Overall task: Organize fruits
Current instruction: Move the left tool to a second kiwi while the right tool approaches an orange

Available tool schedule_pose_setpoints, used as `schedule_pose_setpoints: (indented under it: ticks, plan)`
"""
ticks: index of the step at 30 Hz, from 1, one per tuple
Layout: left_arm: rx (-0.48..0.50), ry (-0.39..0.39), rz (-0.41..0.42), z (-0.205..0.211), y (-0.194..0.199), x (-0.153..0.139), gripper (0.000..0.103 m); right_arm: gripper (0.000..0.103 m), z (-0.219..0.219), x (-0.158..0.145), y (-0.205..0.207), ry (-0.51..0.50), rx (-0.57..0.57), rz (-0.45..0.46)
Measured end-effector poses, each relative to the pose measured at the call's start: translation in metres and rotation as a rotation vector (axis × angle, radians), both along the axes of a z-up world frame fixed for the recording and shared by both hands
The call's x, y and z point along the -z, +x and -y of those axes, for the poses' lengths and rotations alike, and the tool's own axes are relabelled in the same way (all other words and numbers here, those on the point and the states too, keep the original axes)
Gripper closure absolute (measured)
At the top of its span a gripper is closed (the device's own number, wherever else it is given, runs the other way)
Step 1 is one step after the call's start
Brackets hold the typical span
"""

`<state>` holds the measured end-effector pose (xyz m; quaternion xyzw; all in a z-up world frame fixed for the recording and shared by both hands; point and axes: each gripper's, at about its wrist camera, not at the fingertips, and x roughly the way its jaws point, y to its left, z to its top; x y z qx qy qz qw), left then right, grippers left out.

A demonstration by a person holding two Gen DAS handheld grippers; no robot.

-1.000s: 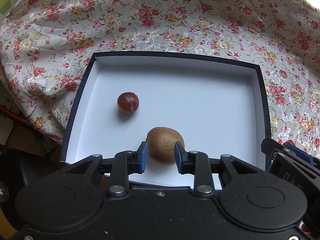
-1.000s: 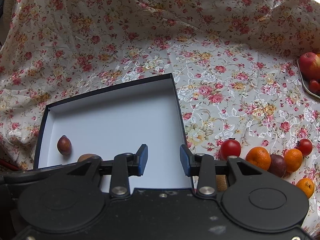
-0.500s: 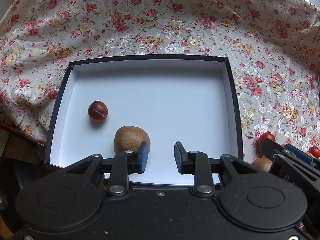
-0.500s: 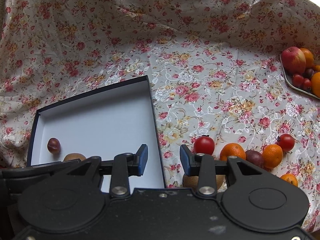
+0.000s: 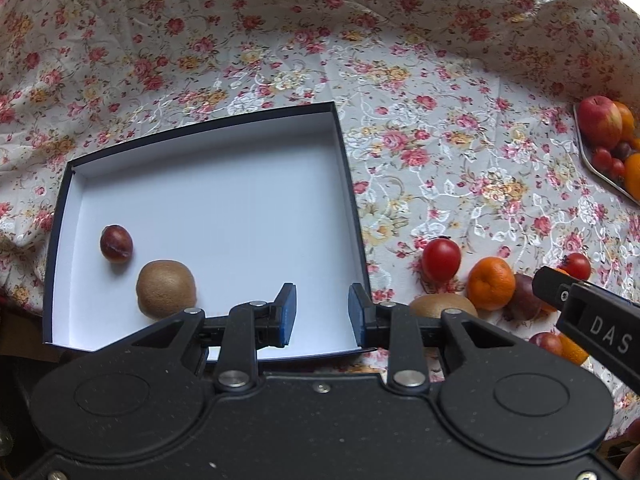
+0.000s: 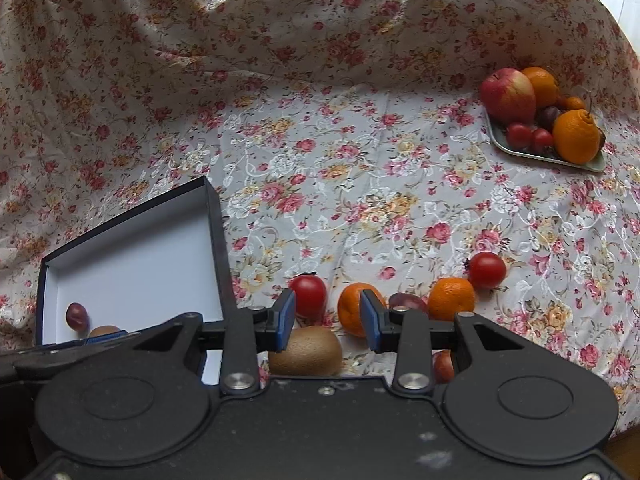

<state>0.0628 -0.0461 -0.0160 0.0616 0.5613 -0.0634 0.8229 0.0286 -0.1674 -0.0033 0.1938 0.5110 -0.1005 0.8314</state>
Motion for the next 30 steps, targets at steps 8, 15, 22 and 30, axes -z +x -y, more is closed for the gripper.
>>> schedule_pose_setpoints:
  ticks: [8, 15, 22, 30]
  plan:
    - [0.082, -0.052, -0.044, 0.034, -0.011, 0.006, 0.064, 0.064, 0.049, 0.008, -0.019, 0.014, 0.128, -0.063]
    - [0.138, -0.090, -0.101, 0.058, -0.018, 0.014, 0.064, 0.064, 0.089, 0.020, -0.038, 0.041, 0.241, -0.124]
    - [0.150, -0.104, -0.119, 0.067, -0.020, 0.019, 0.064, 0.064, 0.117, 0.031, -0.057, 0.046, 0.307, -0.165]
    - [0.146, -0.090, -0.079, 0.069, -0.019, 0.020, 0.063, 0.064, 0.131, 0.034, -0.065, 0.067, 0.337, -0.169]
